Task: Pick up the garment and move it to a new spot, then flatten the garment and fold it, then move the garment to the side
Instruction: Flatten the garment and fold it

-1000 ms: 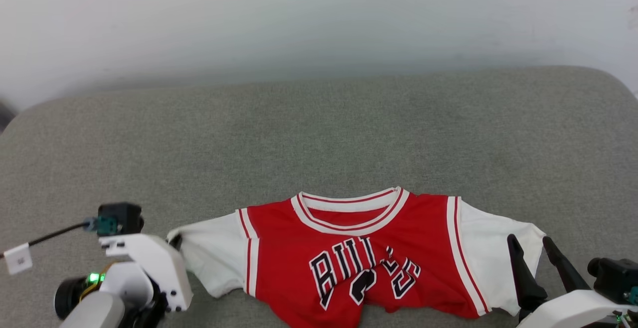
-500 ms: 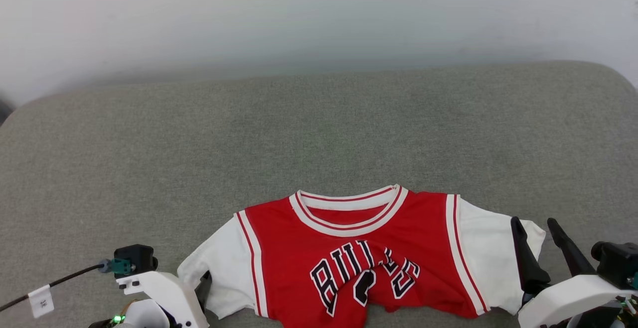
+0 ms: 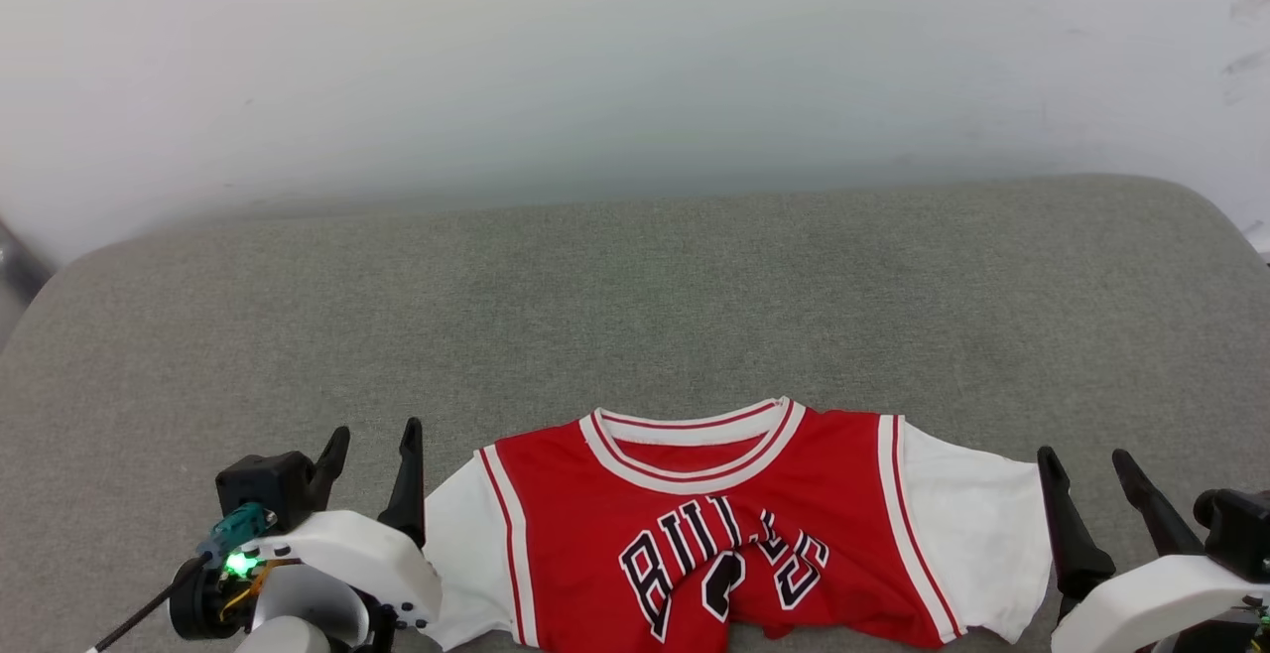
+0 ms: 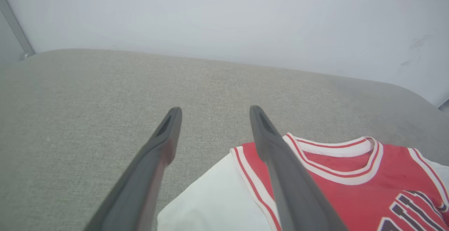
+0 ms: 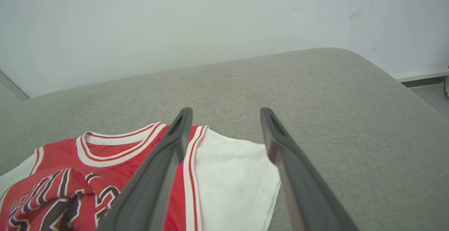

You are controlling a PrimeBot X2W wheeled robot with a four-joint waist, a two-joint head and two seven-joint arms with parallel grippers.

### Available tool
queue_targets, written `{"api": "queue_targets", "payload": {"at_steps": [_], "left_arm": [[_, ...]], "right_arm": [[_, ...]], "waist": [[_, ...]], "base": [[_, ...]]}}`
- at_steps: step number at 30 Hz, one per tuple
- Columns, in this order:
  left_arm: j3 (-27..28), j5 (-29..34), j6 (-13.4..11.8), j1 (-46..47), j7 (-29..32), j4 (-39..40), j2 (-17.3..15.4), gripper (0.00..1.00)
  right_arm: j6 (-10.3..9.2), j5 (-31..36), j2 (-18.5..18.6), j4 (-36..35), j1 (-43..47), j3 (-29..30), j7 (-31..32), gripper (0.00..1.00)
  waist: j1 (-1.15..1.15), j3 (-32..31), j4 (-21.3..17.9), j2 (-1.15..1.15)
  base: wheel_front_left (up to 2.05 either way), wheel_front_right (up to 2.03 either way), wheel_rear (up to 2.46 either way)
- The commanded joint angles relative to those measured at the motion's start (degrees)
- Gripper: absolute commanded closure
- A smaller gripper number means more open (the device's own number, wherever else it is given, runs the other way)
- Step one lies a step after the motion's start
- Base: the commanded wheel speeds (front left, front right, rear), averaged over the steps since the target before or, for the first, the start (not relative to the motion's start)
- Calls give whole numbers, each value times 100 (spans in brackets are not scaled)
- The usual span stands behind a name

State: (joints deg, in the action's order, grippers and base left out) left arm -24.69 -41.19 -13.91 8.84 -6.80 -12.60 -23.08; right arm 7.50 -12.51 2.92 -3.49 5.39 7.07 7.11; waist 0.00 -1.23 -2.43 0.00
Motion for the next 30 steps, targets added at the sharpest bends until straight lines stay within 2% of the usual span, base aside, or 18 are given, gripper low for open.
{"api": "queue_targets", "payload": {"at_steps": [1, 4, 7, 11, 16, 19, 23, 30], "left_arm": [[-22, 120, -40, 18, -181, 139, 25, 0], [-71, 248, -75, -9, -380, 336, 64, 0], [-134, 414, -125, -68, -550, 576, 110, 0], [-202, 546, -164, -133, -655, 792, 165, 0], [-284, 646, -152, -30, -695, 983, 220, 0], [-302, 704, -129, 89, -718, 1086, 252, 0], [-301, 762, -79, 272, -748, 1174, 300, 0], [-240, 806, 22, 567, -790, 1076, 366, 0]], "right_arm": [[-2, 19, -6, 4, 66, 39, 74, 0], [-2, 22, -6, 30, 58, 113, 221, 0], [-2, -21, 20, 165, 25, 357, 660, 0], [-2, -120, 146, 486, -137, 701, 1641, 0], [-1, -237, 471, 879, -437, 999, 3027, 0], [-2, -397, 626, 1031, -723, 1111, 3585, 0], [-2, -520, 808, 1224, -1179, 1133, 3950, 0], [-2, -668, 1083, 1666, -1844, 1020, 4161, 0]], "waist": [[0, -16, 10, 0], [0, -26, 26, 0], [0, -21, 67, 0], [0, 30, 157, 0], [0, 245, 351, 0], [0, 487, 462, 0], [0, 866, 586, 0], [0, 1358, 753, 0]], "base": [[0, 0, 0], [0, 0, 0], [0, 0, 0], [0, 0, 0], [0, 0, 0], [0, 0, 0], [0, 0, 0], [0, 0, 0]]}}
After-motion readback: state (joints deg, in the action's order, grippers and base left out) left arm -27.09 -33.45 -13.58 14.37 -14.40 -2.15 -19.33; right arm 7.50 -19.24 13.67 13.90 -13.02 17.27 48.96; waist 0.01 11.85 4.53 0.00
